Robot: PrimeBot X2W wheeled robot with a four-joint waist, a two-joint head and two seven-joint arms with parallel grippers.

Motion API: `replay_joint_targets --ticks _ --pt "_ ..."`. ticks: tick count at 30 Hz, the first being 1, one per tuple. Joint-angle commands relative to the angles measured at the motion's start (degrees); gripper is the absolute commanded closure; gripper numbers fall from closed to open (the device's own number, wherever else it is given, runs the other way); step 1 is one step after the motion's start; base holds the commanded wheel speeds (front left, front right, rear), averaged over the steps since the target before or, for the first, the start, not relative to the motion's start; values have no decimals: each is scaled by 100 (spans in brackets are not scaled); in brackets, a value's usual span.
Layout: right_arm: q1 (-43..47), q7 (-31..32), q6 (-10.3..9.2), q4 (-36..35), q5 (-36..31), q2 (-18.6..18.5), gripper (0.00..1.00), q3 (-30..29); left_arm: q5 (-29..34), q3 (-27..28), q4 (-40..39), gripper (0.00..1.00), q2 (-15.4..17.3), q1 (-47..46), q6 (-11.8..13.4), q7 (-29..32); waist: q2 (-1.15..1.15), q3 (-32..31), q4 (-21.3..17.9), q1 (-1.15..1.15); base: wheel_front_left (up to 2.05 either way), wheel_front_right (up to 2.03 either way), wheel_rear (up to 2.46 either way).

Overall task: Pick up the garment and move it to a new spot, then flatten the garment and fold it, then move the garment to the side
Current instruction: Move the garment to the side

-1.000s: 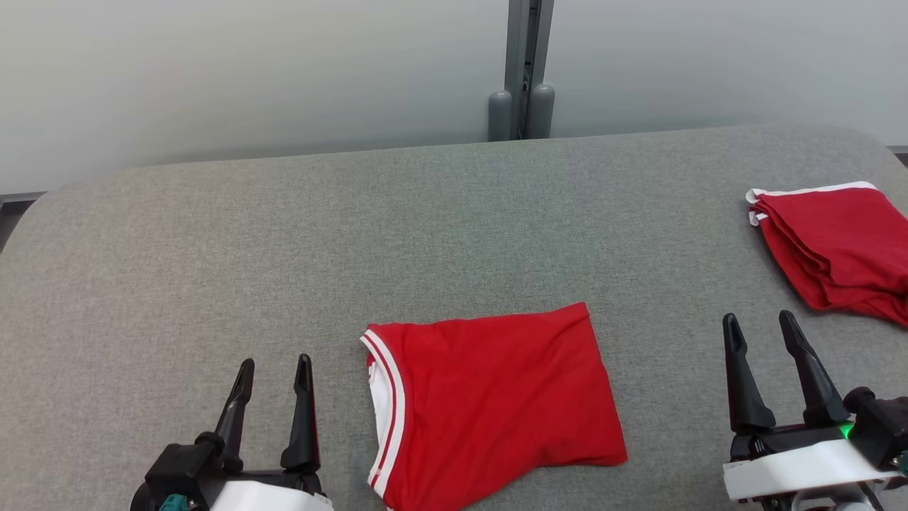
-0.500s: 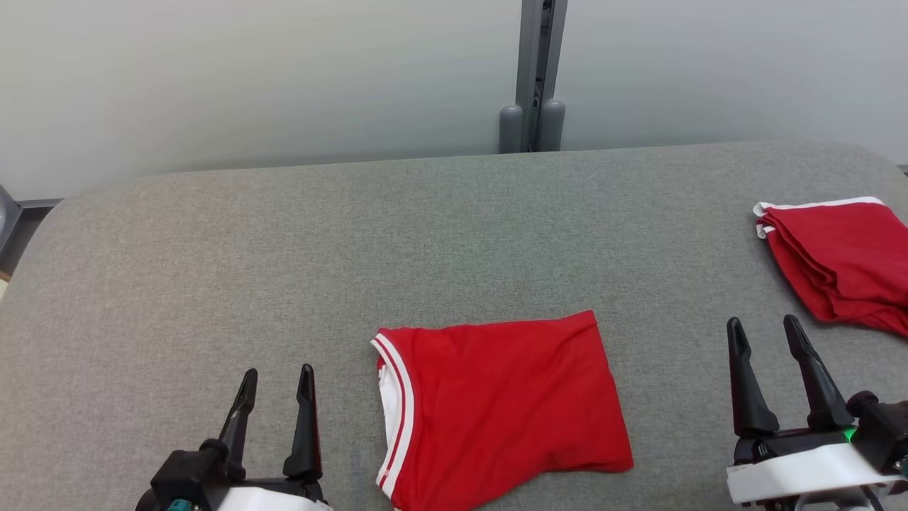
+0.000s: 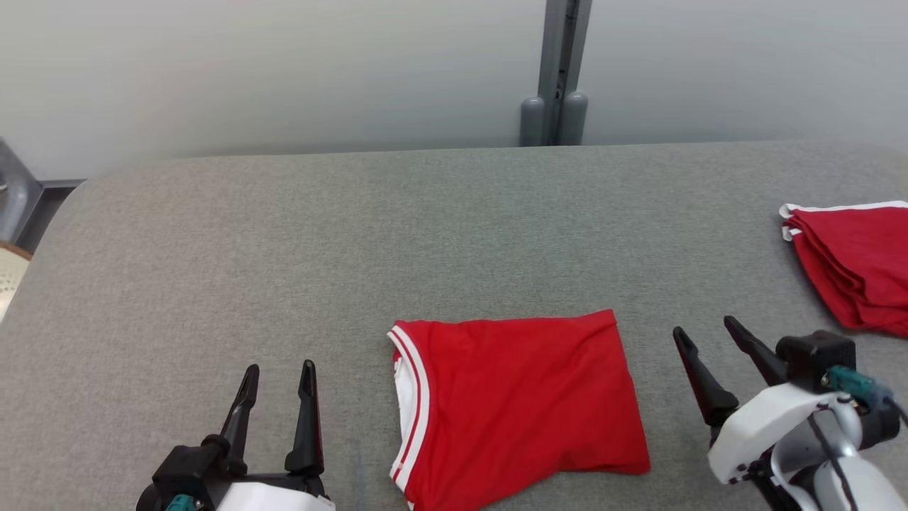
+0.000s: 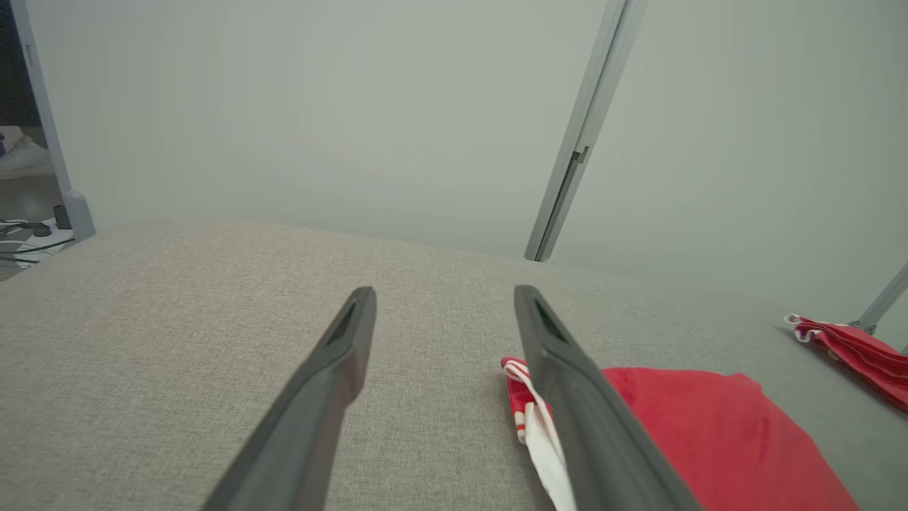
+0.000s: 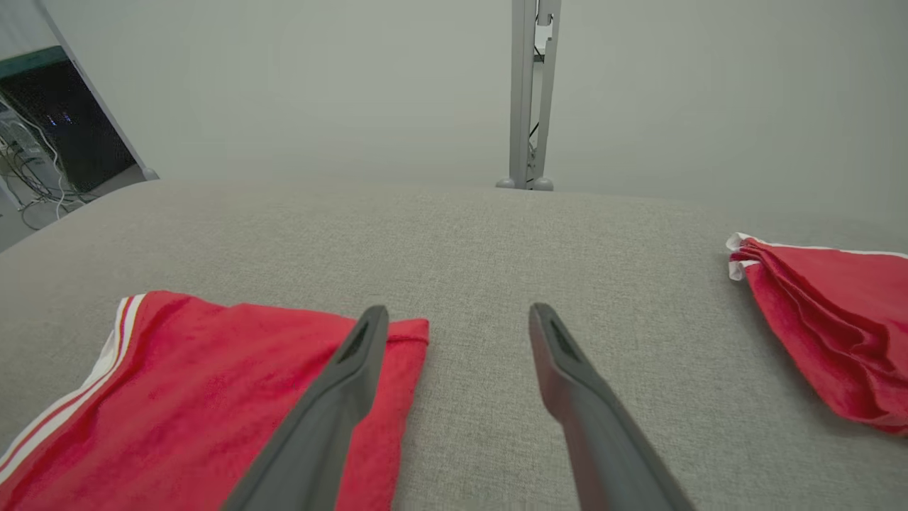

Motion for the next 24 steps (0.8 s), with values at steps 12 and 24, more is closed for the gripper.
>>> replay_joint_targets --ticks 12,24 --pt "-552 1665 1 779 1881 -817 0 673 -15 24 -7 0 -4 -276 -38 -25 0 410 605 0 0 0 0" --pt "-958 2066 1 1271 2497 -1000 19 1334 -83 -8 -40 0 -12 -402 7 -25 0 694 917 0 0 0 0"
